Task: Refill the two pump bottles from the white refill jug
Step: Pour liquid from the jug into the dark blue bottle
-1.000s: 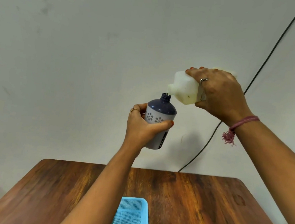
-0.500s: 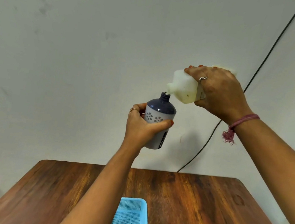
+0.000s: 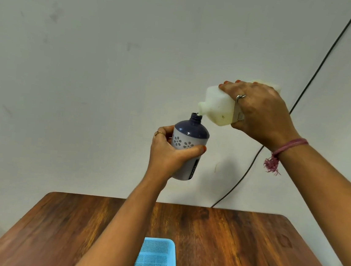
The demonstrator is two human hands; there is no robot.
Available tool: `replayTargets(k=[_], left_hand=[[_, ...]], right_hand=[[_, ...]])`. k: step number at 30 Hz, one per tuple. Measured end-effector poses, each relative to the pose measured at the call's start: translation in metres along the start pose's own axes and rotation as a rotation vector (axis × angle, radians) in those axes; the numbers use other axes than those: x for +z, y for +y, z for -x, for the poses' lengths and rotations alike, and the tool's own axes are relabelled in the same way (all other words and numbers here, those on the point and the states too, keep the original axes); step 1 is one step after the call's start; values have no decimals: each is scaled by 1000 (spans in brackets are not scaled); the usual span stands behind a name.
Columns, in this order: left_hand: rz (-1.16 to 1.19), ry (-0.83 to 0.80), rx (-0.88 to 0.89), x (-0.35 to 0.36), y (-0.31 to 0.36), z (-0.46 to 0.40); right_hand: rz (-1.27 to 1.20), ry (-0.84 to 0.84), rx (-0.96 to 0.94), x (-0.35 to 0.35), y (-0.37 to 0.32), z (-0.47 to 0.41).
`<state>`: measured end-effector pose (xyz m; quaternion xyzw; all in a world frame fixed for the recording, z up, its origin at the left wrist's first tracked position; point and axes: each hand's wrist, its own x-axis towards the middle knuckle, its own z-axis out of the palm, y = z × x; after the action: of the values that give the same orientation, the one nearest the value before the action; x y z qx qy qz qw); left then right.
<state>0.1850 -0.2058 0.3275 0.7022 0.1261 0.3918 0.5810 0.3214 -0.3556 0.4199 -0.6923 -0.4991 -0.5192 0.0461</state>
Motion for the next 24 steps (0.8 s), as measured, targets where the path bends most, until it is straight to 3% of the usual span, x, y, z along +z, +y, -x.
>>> replayTargets(k=[24], left_hand=[[9, 2, 5, -2, 1, 2]], right_hand=[[5, 10, -38, -3, -2, -3]])
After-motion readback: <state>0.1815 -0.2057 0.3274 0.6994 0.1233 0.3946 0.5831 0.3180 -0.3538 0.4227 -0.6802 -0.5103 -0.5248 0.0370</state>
